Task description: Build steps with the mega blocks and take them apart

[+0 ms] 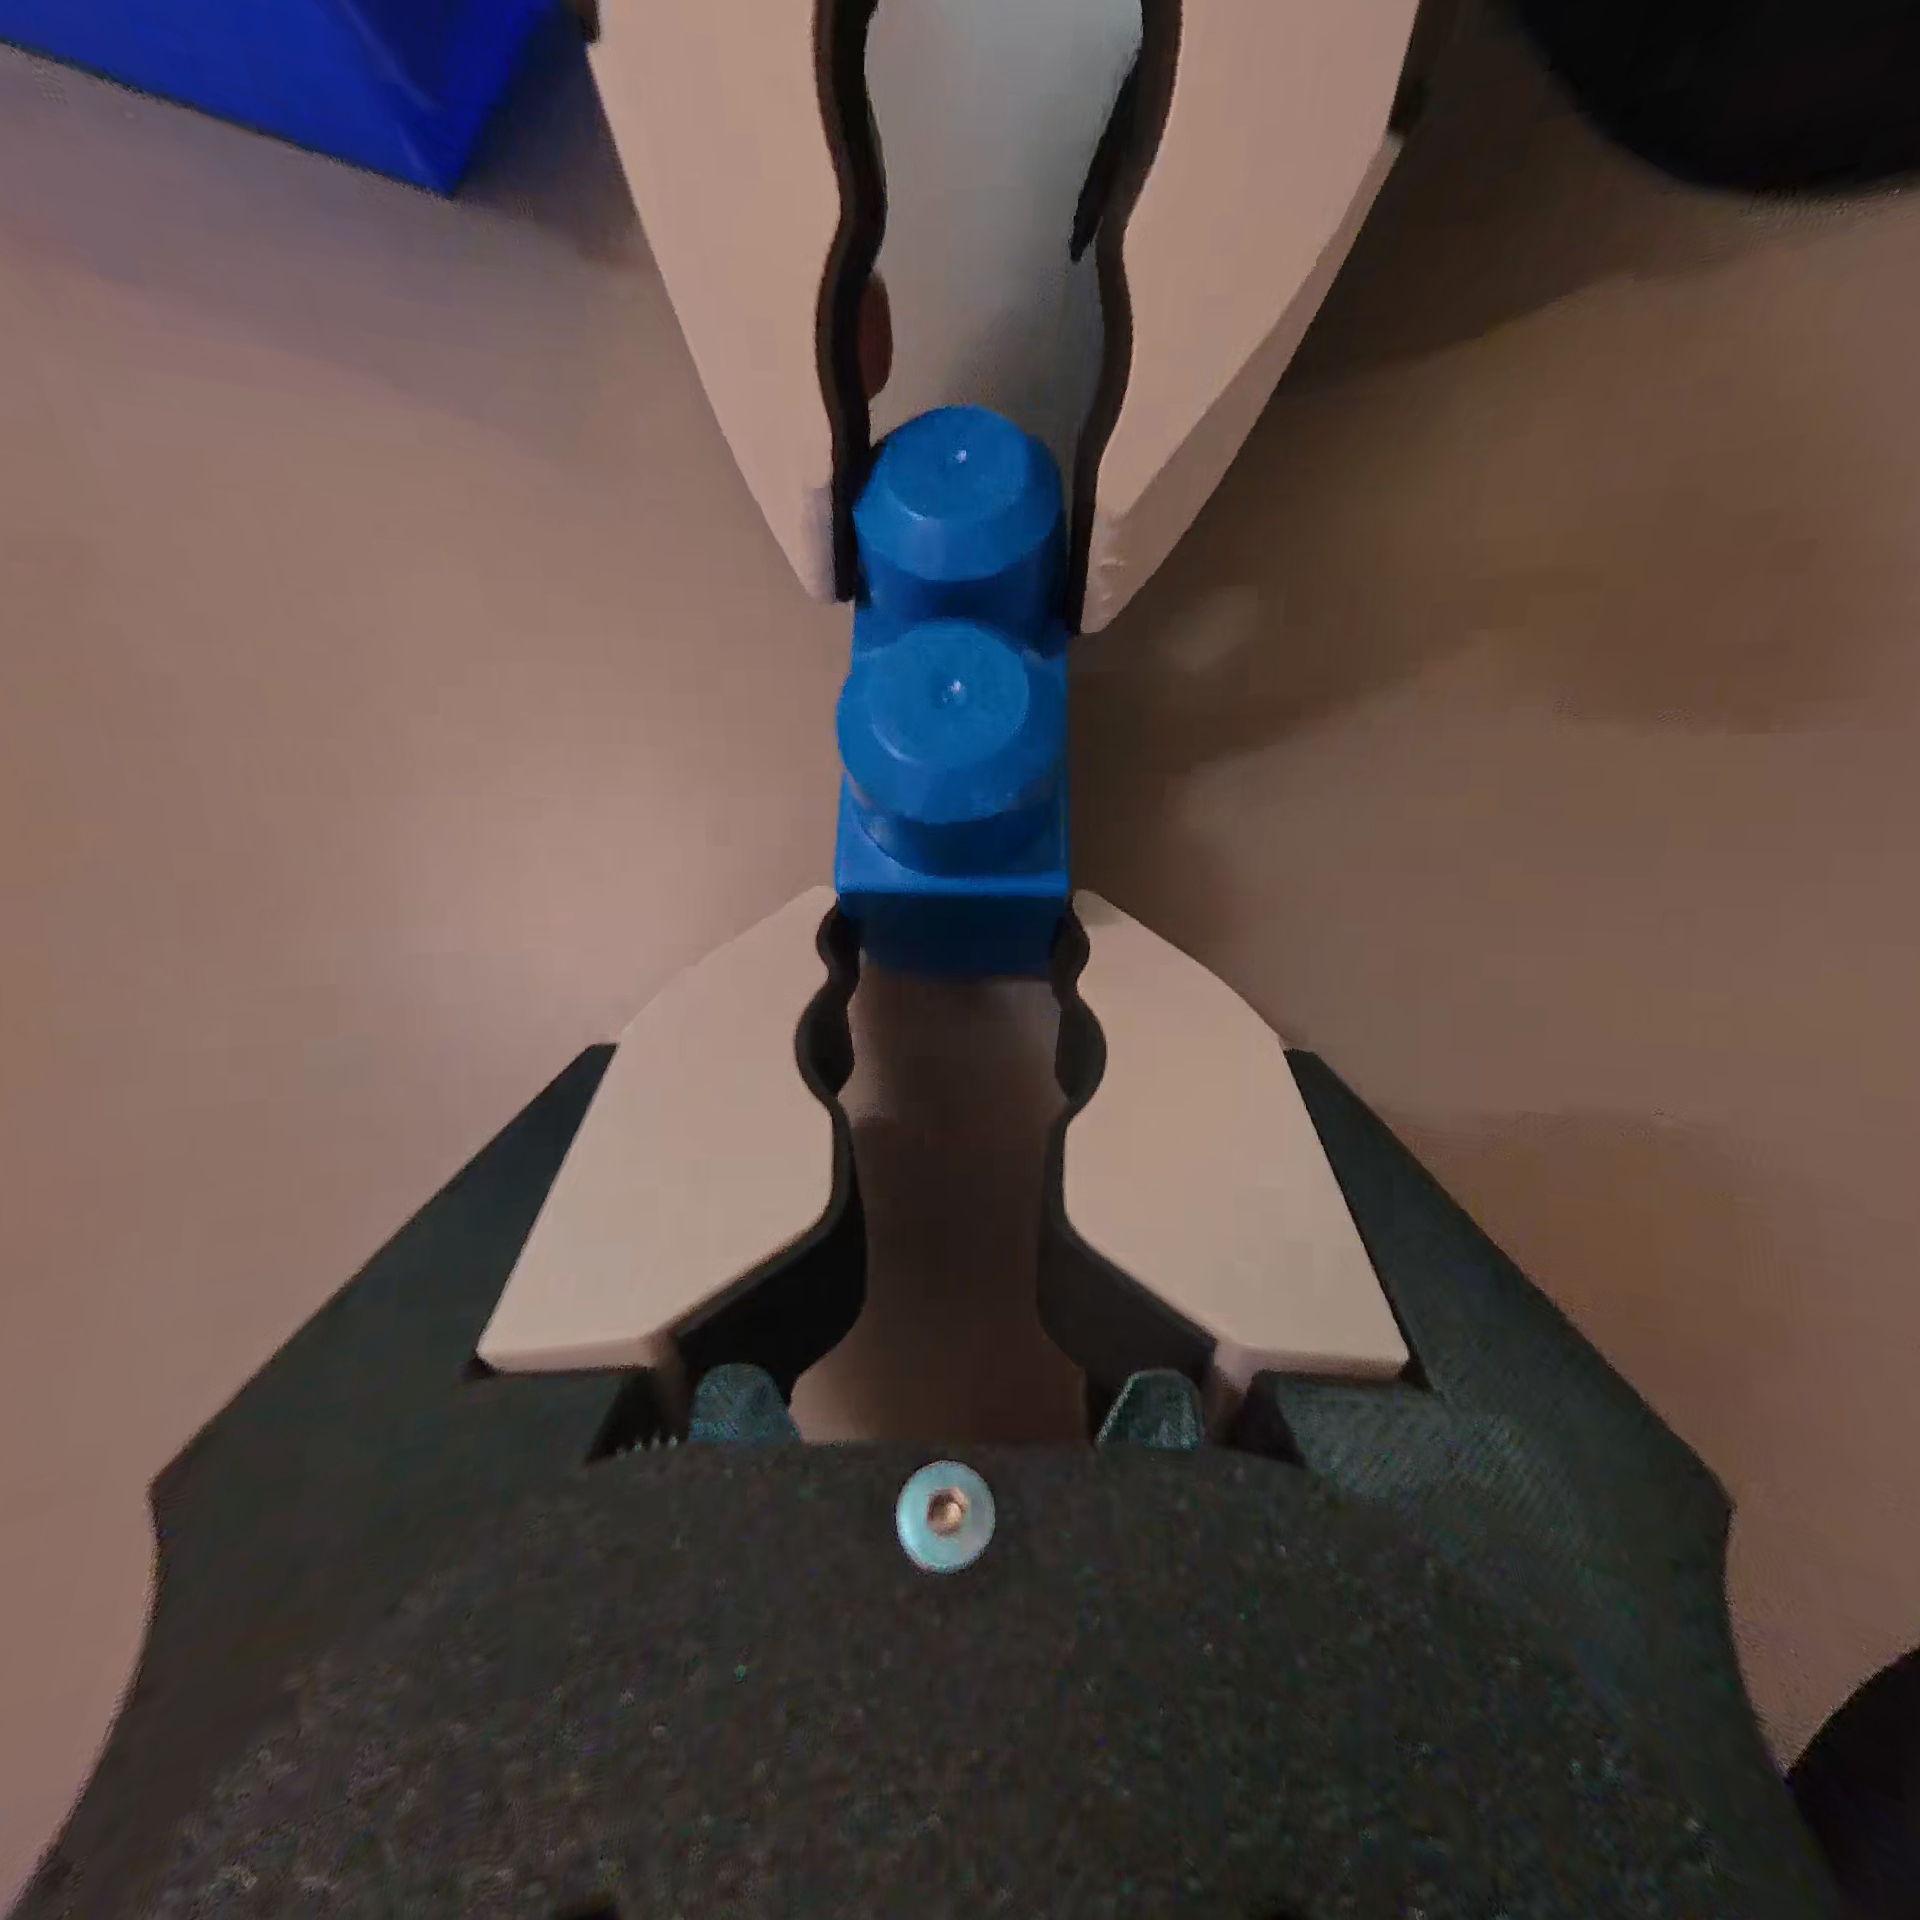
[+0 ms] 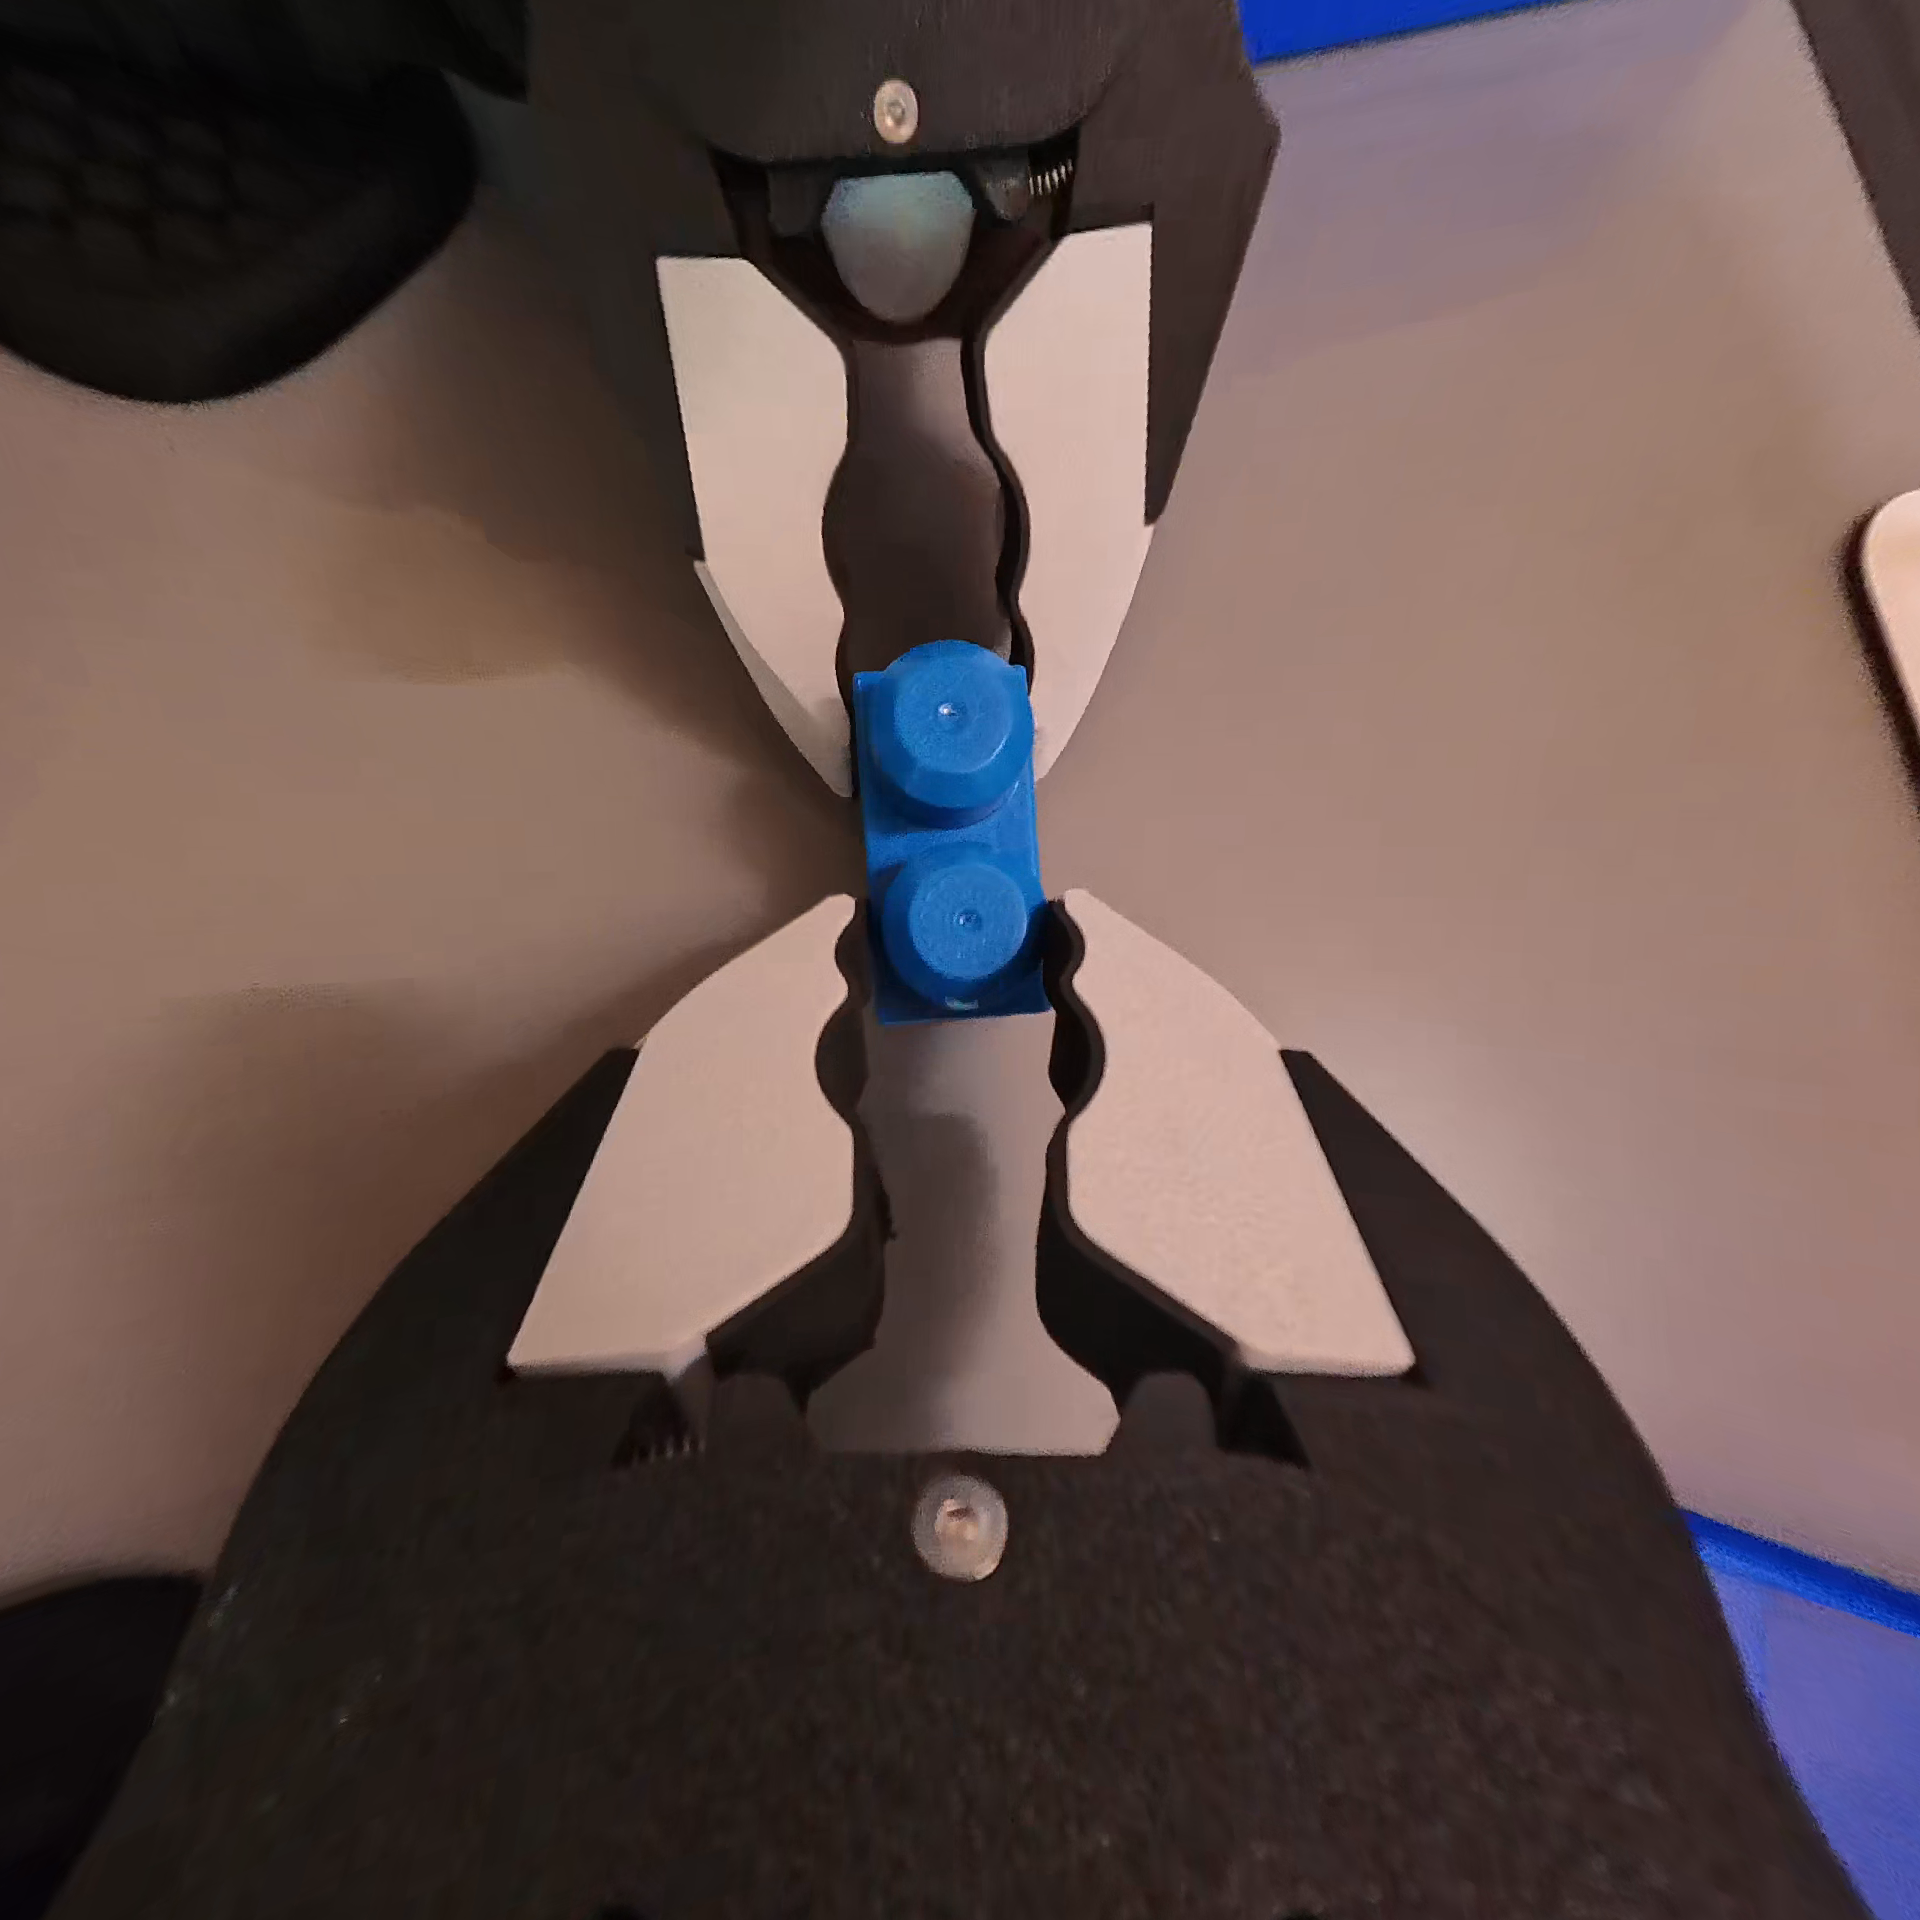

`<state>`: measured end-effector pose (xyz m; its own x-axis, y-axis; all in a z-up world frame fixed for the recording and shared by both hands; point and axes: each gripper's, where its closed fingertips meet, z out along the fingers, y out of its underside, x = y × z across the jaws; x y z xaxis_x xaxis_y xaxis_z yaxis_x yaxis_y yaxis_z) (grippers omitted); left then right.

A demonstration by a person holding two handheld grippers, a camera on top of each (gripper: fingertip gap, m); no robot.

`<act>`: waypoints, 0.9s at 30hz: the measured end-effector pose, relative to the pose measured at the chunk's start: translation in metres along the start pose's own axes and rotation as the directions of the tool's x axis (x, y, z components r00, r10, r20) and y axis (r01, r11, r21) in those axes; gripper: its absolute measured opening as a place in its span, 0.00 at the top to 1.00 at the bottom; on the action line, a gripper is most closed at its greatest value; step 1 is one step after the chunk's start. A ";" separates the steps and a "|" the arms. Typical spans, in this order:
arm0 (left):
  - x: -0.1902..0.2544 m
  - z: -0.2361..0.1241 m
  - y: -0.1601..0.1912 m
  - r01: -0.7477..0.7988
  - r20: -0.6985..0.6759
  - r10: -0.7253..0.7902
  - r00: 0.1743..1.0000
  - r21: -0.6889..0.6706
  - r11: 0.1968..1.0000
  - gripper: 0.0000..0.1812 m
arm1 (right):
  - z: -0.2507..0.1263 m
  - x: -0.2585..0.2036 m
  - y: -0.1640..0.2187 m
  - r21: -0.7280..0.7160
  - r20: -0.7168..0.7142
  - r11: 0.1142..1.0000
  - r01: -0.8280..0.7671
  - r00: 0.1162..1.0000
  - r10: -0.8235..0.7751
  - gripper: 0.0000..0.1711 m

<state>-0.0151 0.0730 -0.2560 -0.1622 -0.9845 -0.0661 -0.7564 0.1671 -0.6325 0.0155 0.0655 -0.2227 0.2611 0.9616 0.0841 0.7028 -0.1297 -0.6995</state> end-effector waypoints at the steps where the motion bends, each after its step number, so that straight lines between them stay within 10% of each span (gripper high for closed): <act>1: 0.000 0.002 0.003 -0.009 0.011 0.010 1.000 -0.029 1.000 0.80 | 0.000 -0.001 0.000 -0.010 -0.003 1.000 0.003 1.000 -0.003 0.82; 14: -0.006 -0.010 0.008 -0.006 0.038 0.009 0.999 -0.080 0.997 0.78 | 0.001 -0.001 0.001 -0.033 -0.019 0.999 0.009 1.000 -0.010 0.82; 22: -0.055 -0.157 -0.025 0.026 0.352 -0.084 0.932 0.166 0.986 0.80 | 0.002 0.001 0.000 -0.012 -0.020 1.000 0.007 1.000 -0.007 0.81; 27: -0.079 -0.221 0.039 0.181 0.440 -0.160 0.884 -0.006 0.983 0.77 | 0.002 0.002 0.000 -0.007 -0.020 1.000 0.006 1.000 -0.007 0.81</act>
<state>-0.1721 0.1689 -0.1048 0.2563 -0.9200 -0.2965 -0.7770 -0.0137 -0.6294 0.0148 0.0674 -0.2240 0.2699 0.9574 0.1030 0.7092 -0.1253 -0.6938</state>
